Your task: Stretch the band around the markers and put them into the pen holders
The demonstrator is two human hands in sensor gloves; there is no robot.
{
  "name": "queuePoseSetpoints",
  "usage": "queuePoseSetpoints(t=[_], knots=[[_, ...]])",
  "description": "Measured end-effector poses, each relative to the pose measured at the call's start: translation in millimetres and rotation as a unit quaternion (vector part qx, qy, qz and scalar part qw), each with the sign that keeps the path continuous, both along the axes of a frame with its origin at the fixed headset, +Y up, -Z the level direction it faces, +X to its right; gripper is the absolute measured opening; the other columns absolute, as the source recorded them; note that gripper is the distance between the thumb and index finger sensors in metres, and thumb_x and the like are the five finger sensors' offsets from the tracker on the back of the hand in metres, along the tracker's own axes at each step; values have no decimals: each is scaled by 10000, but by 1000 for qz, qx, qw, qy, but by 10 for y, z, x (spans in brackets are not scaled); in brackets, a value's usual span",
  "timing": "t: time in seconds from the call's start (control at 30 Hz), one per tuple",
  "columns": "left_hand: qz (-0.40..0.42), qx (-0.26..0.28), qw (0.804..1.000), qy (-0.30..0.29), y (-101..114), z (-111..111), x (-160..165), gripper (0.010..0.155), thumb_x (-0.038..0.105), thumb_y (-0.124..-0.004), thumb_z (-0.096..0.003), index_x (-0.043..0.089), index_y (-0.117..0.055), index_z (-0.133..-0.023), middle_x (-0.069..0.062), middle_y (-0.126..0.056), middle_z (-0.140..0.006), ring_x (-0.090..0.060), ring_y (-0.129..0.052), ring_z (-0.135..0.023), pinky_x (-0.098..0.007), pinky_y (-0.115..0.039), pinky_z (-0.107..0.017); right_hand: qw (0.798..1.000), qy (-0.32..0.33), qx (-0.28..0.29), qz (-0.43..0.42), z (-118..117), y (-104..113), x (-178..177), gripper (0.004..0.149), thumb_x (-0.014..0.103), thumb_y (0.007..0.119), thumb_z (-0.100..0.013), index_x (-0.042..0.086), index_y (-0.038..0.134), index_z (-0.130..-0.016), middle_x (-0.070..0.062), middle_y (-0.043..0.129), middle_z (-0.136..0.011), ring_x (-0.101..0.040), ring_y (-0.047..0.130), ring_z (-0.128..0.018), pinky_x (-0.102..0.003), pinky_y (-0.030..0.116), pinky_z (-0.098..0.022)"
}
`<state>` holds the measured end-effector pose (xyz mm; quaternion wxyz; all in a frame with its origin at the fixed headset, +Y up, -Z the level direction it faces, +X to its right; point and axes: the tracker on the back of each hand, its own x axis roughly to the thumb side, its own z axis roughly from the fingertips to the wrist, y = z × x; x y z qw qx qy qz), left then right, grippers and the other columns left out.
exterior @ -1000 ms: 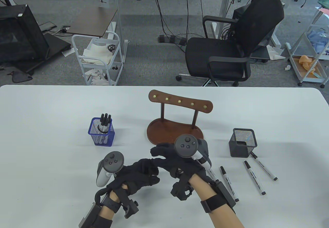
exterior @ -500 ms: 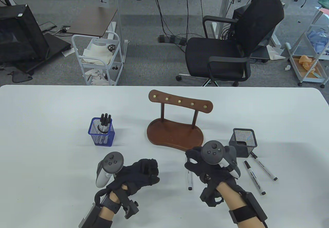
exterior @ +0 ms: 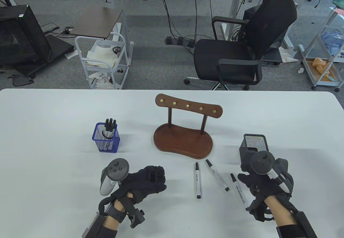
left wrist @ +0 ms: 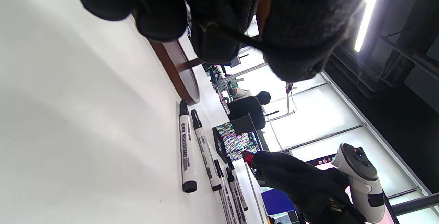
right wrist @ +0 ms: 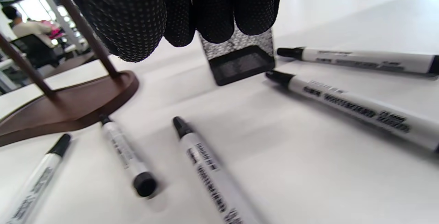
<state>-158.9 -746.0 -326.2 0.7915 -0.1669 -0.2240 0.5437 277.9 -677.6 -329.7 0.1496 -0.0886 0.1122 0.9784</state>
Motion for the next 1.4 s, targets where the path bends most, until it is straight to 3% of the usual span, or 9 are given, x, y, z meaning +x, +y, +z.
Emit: queuePoseSetpoints(t=[0.4, 0.63, 1.4], knots=[[1, 7, 1000, 9, 30, -3, -40, 703, 405, -945, -488, 99, -629, -1037, -85, -881, -942, -374, -775, -898, -613, -650, -667, 993, -110, -8, 48, -255, -93, 605, 529, 346, 896, -471, 243, 772, -975, -44, 753, -1095, -372, 694, -968, -616, 512, -758], [1, 6, 1000, 11, 34, -4, -51, 694, 401, -941, -492, 99, -633, -1034, -84, -884, -938, -374, -776, -897, -613, -651, -666, 982, -166, -41, 78, -448, -291, 834, 536, 349, 890, -468, 251, 766, -980, -30, 702, -1123, -372, 618, -1006, -613, 470, -777], [5, 6, 1000, 23, 45, -3, -94, 672, 394, -936, -496, 99, -647, -1026, -81, -895, -927, -374, -782, -893, -616, -649, -667, 973, -195, -86, 85, -611, -599, 926, 501, 356, 909, -452, 272, 773, -926, -26, 789, -999, -310, 728, -882, -594, 540, -750]])
